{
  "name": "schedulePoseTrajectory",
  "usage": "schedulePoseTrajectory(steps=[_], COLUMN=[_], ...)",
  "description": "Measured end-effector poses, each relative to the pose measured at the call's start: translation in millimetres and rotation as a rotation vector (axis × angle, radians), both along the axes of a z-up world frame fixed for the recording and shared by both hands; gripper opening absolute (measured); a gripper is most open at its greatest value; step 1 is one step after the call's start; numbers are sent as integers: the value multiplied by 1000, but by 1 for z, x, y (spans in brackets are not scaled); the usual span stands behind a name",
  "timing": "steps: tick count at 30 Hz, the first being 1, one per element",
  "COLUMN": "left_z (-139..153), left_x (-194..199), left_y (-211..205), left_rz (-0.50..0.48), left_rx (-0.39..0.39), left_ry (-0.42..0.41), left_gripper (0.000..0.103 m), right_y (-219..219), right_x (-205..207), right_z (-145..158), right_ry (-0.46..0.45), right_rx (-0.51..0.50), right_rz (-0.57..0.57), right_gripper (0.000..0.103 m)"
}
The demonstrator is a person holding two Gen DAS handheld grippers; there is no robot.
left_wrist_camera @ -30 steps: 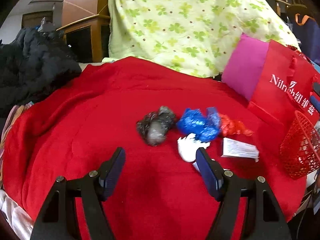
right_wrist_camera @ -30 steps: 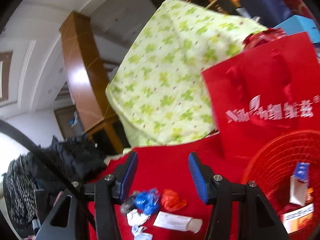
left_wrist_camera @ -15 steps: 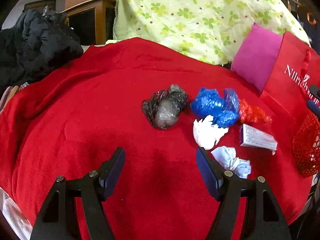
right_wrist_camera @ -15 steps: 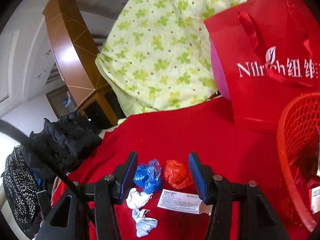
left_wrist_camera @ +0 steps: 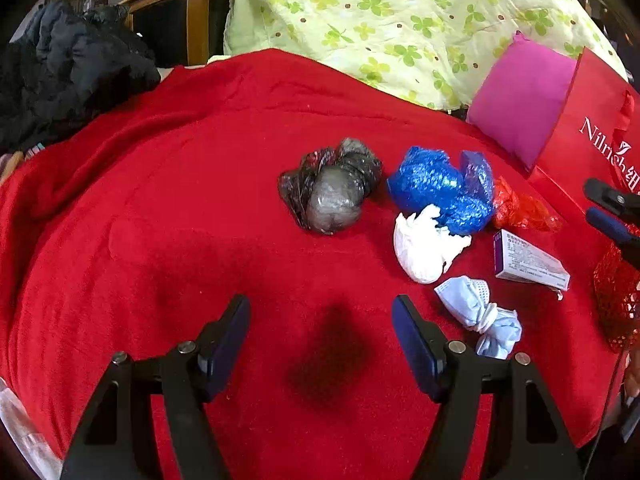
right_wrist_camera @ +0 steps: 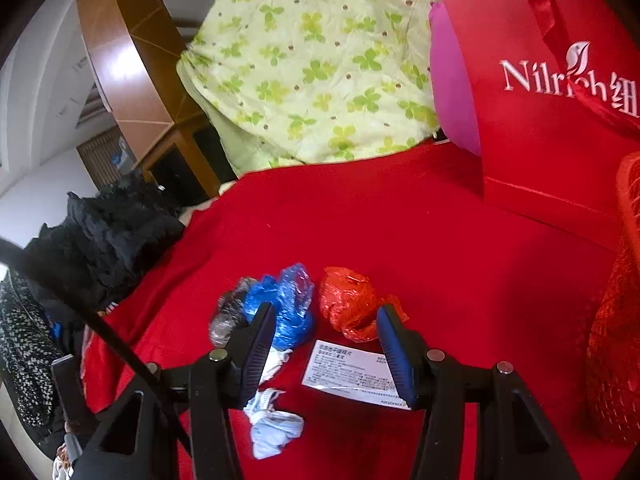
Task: Collect trash
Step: 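Grasp the blue plastic bag with the right gripper while the left grasps the black-grey bundle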
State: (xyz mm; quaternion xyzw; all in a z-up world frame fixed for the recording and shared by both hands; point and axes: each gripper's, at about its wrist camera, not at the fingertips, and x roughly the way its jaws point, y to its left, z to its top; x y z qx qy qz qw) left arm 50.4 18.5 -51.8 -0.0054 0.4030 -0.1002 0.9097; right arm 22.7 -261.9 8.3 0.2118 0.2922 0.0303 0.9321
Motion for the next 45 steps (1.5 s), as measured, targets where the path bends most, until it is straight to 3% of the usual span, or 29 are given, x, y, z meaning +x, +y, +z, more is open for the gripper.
schedulePoseTrajectory(steps=[8, 16, 20, 23, 26, 29, 32, 35, 45], left_z=[-8, -13, -14, -15, -13, -11, -7, -3, 0], left_x=[3, 7, 9, 11, 13, 19, 29, 45, 109], left_y=[-2, 9, 16, 21, 25, 24, 27, 23, -13], left_rz=[-16, -10, 5, 17, 35, 55, 66, 83, 60], left_rx=[-23, -61, -77, -88, -97, -82, -91, -84, -118], left_ry=[21, 50, 60, 63, 54, 34, 26, 20, 5], left_gripper=[73, 73, 73, 73, 73, 73, 73, 73, 73], right_y=[26, 65, 74, 80, 82, 86, 88, 83, 53], right_x=[34, 81, 102, 119, 129, 135, 136, 133, 101], right_z=[-14, -33, -41, -51, -62, -66, -69, -64, -31], right_ry=[14, 63, 57, 93, 130, 168, 183, 170, 58], right_rx=[48, -31, -53, -79, -45, -35, -30, -9, 126], right_rz=[133, 159, 184, 220, 260, 287, 309, 302, 242], right_gripper=[56, 56, 64, 65, 65, 64, 56, 51, 51])
